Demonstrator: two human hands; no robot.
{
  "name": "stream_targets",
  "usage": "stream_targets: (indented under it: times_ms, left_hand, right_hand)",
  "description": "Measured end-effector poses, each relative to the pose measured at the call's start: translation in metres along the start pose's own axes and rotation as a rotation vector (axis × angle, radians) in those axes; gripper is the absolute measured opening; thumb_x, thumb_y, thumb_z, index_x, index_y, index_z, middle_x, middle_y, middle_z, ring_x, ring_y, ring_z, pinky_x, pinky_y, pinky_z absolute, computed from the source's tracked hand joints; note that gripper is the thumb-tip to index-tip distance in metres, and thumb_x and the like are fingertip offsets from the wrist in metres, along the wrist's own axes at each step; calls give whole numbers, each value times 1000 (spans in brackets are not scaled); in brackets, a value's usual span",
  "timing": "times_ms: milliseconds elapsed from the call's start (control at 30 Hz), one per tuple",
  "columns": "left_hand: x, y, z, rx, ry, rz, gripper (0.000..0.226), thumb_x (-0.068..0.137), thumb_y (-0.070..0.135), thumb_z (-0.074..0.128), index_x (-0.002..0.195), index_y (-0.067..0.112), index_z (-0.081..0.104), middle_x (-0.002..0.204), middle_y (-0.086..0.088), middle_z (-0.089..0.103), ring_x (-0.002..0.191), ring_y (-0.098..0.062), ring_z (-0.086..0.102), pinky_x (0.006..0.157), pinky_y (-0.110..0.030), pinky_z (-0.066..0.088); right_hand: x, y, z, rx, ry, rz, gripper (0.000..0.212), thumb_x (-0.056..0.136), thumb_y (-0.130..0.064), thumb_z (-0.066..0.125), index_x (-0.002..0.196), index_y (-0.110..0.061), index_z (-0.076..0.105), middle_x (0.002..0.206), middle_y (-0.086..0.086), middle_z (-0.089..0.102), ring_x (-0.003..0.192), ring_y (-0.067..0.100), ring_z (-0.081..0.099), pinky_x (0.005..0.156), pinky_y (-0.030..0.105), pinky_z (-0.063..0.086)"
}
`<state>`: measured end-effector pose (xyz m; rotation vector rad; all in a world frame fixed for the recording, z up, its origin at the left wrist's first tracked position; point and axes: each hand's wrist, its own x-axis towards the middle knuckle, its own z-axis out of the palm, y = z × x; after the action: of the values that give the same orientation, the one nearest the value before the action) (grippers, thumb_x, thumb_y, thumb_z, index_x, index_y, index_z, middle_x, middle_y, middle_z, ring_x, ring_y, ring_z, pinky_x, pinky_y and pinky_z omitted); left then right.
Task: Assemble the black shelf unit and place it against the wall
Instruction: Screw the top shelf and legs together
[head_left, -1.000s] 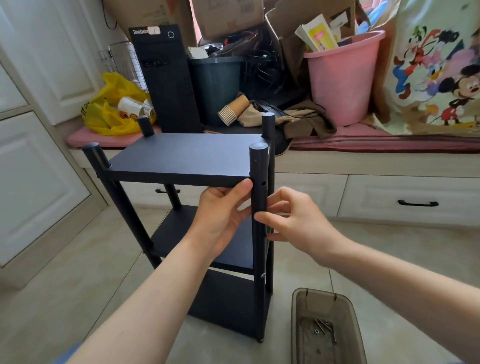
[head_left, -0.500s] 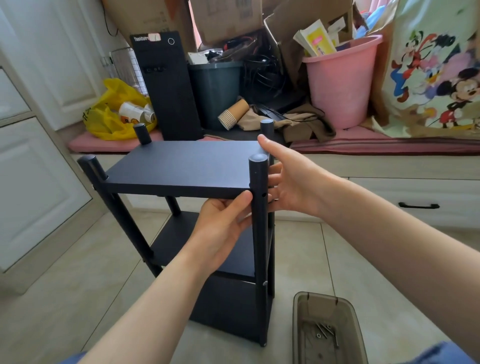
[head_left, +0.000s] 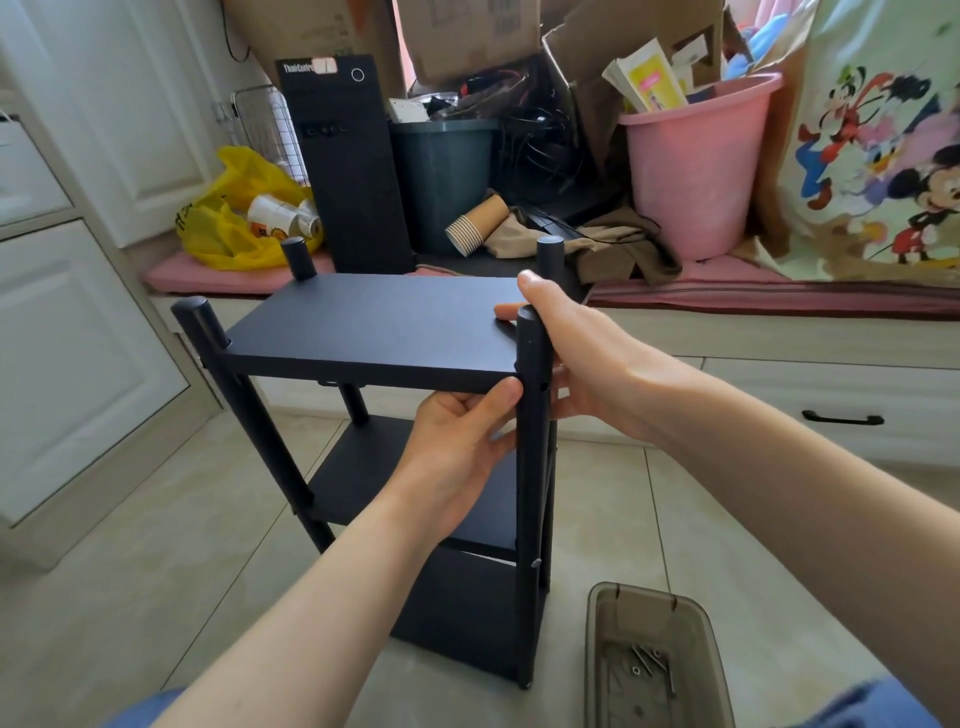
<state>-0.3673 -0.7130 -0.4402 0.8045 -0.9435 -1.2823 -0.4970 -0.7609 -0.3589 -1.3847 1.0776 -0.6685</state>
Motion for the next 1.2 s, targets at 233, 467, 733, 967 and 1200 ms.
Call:
stream_targets:
  times_ms: [233, 467, 733, 967, 1200]
  left_hand:
    - [1, 0, 2, -14, 17, 1, 40, 86, 24, 68, 119, 3, 69, 122, -20, 70, 120, -35, 64, 93, -42, 56]
    - [0, 1, 4, 23, 31, 8, 34, 84, 26, 69, 114, 8, 72, 119, -16, 72, 117, -30, 67, 91, -40, 58]
    - [-3, 4, 5, 20, 27, 2, 28, 84, 24, 69, 108, 11, 76, 118, -14, 74, 113, -29, 69, 85, -35, 59]
    - [-5, 4, 8, 6, 24, 13, 19, 84, 23, 68, 96, 19, 82, 114, -10, 75, 111, -28, 71, 83, -32, 59]
    - [-6, 4, 10, -3, 23, 24, 17, 85, 21, 67, 93, 18, 81, 110, -7, 76, 110, -27, 71, 84, -33, 59]
  right_hand:
    - [5, 1, 3, 35, 76, -41, 47, 97, -48, 37, 119, -16, 63, 116, 12, 69, 84, 22, 65, 87, 45, 58]
    - [6, 1, -1, -8, 79, -69, 43, 99, -50, 36, 111, -18, 62, 112, 11, 71, 96, 28, 70, 87, 46, 58]
    - [5, 8, -26, -49, -77, -53, 61, 93, -72, 37, 121, -27, 67, 101, 3, 74, 96, 28, 72, 95, 50, 54]
    - [-2, 47, -68, 123, -39, -135, 28, 105, -29, 44, 118, -19, 68, 111, 9, 74, 101, 26, 73, 86, 40, 59]
    - [19, 156, -93, -176, -204, 326, 29, 103, -26, 51, 120, -6, 64, 106, 12, 75, 99, 27, 73, 88, 40, 59]
